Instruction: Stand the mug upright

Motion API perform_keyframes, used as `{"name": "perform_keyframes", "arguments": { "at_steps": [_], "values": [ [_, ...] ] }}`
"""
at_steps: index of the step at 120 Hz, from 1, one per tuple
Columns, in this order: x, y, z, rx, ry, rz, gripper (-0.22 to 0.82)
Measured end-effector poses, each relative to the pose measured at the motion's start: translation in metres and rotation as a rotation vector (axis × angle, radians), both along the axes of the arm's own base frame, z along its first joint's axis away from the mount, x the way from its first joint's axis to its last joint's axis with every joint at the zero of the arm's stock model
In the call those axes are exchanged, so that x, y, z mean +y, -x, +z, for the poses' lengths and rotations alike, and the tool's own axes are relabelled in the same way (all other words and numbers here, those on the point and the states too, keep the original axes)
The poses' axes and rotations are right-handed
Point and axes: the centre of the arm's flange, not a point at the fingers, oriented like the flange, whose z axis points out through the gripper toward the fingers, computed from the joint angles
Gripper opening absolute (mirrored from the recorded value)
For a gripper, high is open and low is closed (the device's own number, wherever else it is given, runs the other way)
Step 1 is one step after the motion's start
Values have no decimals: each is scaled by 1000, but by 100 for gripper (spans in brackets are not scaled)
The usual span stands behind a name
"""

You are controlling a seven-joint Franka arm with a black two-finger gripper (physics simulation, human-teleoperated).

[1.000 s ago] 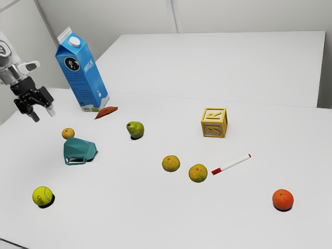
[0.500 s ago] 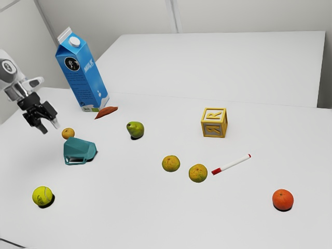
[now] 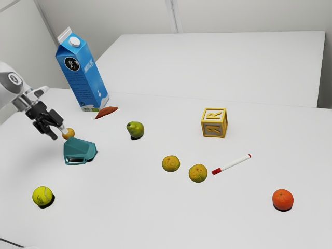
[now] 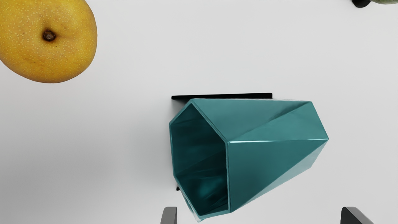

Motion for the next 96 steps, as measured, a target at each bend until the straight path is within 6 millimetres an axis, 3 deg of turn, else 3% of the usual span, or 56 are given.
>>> {"name": "perform_keyframes", "arguments": {
  "at_steps": [29, 96],
  "values": [
    [1, 1, -21, -28, 68, 21, 57],
    [-18, 6, -60, -93, 239, 92, 56]
  ]
}}
